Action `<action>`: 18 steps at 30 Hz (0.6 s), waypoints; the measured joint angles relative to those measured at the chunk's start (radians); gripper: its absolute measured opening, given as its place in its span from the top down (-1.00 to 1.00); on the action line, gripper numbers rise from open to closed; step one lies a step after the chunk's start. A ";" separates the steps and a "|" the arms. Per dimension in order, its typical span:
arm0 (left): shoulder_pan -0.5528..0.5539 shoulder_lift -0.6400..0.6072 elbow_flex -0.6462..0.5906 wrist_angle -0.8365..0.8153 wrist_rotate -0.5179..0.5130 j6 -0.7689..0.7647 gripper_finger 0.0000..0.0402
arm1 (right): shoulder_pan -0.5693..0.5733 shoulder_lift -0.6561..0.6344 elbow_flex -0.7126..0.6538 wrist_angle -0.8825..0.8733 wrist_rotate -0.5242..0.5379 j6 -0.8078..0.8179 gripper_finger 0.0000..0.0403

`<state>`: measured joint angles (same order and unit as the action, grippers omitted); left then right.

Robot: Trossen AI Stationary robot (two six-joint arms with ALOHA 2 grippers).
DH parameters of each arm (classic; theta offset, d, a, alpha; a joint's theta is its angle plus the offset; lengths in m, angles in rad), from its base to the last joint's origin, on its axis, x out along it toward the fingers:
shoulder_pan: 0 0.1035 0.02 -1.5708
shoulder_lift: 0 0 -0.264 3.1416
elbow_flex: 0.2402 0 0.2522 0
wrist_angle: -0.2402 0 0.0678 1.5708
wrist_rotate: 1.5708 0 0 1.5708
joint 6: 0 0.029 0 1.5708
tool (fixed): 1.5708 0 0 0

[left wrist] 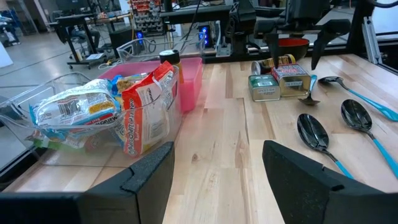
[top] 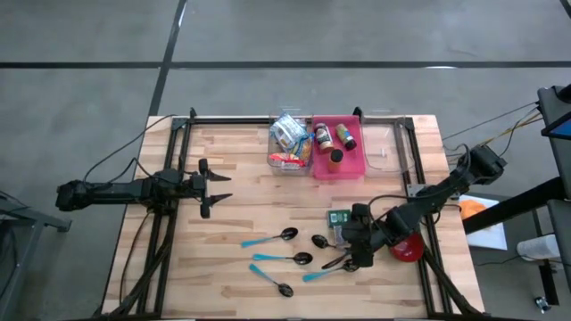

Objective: Pick & Place Food Item
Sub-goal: Put the red spice can into the pink bin

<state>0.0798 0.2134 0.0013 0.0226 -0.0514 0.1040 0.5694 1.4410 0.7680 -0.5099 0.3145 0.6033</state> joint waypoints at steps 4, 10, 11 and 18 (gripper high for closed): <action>0.000 0.000 0.000 0.000 0.000 0.000 -0.22 | 0.000 0.007 -0.014 0.020 0.001 0.000 -0.84; 0.000 0.000 0.000 0.000 0.000 0.000 -0.22 | -0.001 0.053 -0.039 0.076 0.003 -0.005 -0.84; 0.000 0.000 0.000 0.000 0.000 -0.001 -0.22 | 0.000 0.058 -0.039 0.076 0.001 -0.004 -0.84; 0.000 0.000 0.000 0.000 0.000 -0.002 -0.22 | 0.000 0.069 -0.042 0.077 -0.013 0.000 -0.84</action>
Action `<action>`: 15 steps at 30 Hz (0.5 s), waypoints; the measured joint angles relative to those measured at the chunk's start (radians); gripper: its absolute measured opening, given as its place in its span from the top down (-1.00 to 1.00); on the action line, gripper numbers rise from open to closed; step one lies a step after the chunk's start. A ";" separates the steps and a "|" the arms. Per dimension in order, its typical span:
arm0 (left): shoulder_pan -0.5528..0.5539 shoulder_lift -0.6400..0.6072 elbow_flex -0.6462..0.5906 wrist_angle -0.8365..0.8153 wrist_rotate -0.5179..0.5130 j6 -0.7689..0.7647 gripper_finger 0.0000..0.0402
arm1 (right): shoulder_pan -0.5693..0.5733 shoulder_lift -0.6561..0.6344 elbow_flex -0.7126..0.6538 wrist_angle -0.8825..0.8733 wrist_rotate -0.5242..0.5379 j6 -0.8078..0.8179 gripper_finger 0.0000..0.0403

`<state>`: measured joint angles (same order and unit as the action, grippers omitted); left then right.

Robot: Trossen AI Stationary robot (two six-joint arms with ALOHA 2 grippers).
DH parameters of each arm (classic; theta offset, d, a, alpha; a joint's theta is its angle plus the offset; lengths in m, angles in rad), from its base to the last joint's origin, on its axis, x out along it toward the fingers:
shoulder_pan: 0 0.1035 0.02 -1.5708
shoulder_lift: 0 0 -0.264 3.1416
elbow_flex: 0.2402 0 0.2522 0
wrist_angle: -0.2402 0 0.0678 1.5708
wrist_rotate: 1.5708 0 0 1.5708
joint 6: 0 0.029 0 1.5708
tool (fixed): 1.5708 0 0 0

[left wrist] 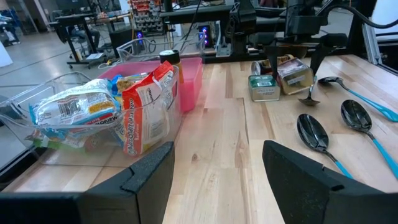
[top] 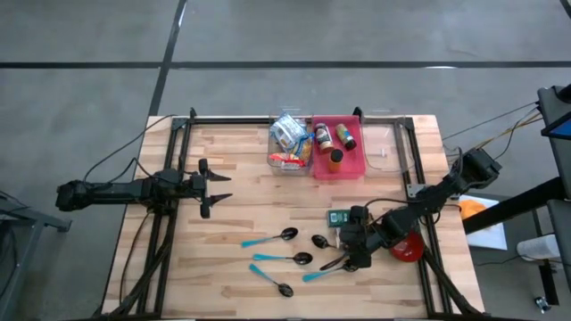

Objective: Pick & Place Food Item
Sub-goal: Put the red spice can into the pink bin

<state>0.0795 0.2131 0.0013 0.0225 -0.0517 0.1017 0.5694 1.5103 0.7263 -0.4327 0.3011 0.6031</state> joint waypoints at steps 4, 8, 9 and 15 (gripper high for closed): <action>0.000 0.000 0.000 0.000 0.000 0.000 -0.22 | 0.000 0.000 -0.001 -0.001 0.006 0.001 -0.84; 0.000 0.000 0.000 0.000 0.000 0.000 -0.22 | 0.000 0.000 -0.002 -0.001 0.010 0.021 -0.84; 0.000 0.000 0.000 0.000 0.000 0.000 -0.22 | 0.000 0.000 -0.002 -0.001 0.010 0.028 -0.84; 0.000 0.000 0.000 0.000 0.000 0.000 -0.22 | 0.000 0.000 -0.002 0.000 0.012 0.034 -0.84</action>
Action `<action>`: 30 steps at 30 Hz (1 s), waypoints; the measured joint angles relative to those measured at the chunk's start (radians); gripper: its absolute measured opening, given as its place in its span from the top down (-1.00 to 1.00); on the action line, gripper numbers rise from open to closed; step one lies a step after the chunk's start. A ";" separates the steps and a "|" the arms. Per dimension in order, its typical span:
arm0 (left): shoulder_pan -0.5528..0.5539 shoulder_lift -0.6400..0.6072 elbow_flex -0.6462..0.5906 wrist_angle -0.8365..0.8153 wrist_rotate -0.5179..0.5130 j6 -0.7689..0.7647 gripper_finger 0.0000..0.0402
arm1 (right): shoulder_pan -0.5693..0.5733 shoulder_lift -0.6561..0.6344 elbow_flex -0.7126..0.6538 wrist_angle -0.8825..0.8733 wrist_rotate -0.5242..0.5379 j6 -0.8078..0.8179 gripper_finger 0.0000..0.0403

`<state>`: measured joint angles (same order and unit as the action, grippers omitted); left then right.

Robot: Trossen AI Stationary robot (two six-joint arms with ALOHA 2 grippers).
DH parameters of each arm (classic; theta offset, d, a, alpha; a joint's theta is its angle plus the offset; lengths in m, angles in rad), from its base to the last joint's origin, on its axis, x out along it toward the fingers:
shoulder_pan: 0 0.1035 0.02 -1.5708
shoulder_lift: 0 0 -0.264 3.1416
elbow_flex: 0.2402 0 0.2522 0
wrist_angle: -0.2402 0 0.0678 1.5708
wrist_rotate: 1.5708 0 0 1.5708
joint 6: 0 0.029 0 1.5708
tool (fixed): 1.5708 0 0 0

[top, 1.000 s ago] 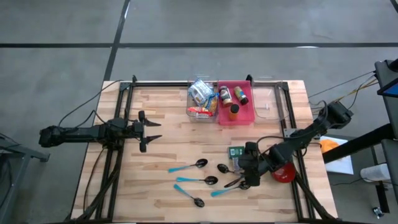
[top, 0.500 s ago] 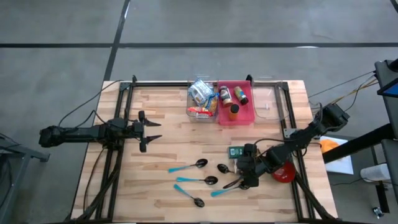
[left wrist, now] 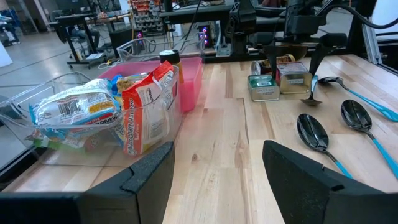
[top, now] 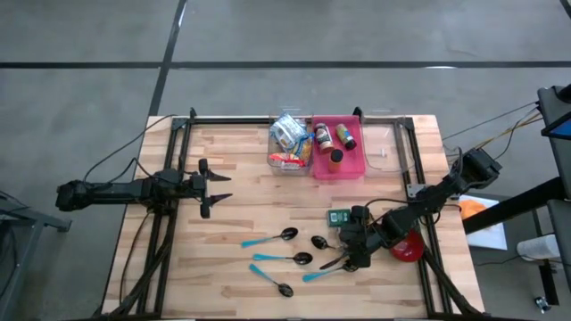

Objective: Pick & Place Food Item
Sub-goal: Put the red spice can into the pink bin

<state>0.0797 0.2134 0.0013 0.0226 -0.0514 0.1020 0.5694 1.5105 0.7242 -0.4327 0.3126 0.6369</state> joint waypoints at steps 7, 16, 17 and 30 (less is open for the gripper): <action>0.000 0.000 0.000 0.000 0.000 0.001 -0.22 | 0.000 0.000 0.000 0.026 -0.025 0.001 -0.84; 0.000 0.000 0.000 0.000 0.000 0.002 -0.21 | 0.000 0.000 -0.001 0.028 -0.026 0.000 -0.84; 0.000 0.000 0.000 0.000 0.000 0.002 -0.21 | 0.000 -0.001 -0.001 0.028 -0.026 0.000 -0.84; 0.000 0.000 0.000 0.000 0.000 0.002 -0.21 | 0.000 -0.001 -0.014 0.027 -0.029 0.016 -0.74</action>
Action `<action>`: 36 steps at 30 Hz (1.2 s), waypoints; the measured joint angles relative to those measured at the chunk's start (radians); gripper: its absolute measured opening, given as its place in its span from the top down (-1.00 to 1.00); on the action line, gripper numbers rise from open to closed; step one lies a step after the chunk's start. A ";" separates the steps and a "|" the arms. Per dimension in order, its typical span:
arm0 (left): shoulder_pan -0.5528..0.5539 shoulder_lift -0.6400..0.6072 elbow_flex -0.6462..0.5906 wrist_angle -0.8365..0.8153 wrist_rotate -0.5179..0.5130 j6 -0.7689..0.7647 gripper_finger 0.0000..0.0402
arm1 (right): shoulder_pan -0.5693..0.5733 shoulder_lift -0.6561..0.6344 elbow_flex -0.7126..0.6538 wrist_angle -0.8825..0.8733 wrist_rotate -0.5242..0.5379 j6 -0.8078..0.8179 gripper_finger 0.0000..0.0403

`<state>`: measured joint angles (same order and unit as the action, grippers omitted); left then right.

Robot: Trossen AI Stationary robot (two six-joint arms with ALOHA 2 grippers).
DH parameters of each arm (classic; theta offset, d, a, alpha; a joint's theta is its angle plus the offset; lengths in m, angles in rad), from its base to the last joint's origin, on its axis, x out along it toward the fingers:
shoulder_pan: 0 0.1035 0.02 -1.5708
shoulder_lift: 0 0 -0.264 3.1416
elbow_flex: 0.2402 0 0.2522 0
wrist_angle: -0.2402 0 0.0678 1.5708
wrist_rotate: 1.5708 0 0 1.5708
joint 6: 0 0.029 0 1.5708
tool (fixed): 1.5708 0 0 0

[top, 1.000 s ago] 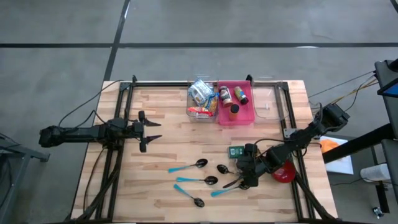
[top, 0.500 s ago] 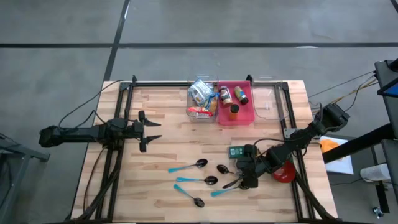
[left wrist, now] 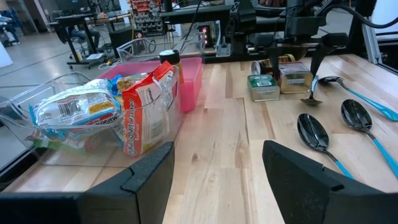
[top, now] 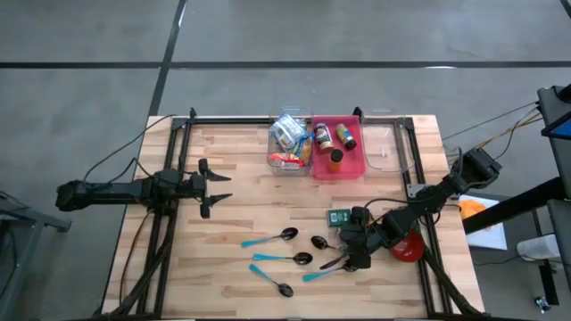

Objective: Pick & Place Food Item
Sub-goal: Put the red spice can into the pink bin

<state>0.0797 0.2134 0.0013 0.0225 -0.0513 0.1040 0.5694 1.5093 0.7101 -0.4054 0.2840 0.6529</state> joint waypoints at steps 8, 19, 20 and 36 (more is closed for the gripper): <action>0.000 0.000 0.000 0.000 0.000 -0.001 -0.21 | 0.000 0.000 -0.001 -0.001 0.001 0.002 -0.40; 0.000 0.000 0.000 0.000 0.000 -0.002 -0.21 | 0.000 0.000 -0.002 -0.002 0.001 0.002 -0.46; 0.000 0.000 0.000 0.000 0.000 -0.002 -0.21 | 0.000 0.000 -0.002 -0.002 0.001 0.002 -0.44; 0.000 0.000 0.000 0.000 0.000 -0.002 -0.21 | 0.000 0.000 -0.002 -0.003 0.001 0.002 -0.41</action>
<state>0.0797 0.2134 0.0013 0.0223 -0.0513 0.1024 0.5694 1.5089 0.7086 -0.4080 0.2852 0.6552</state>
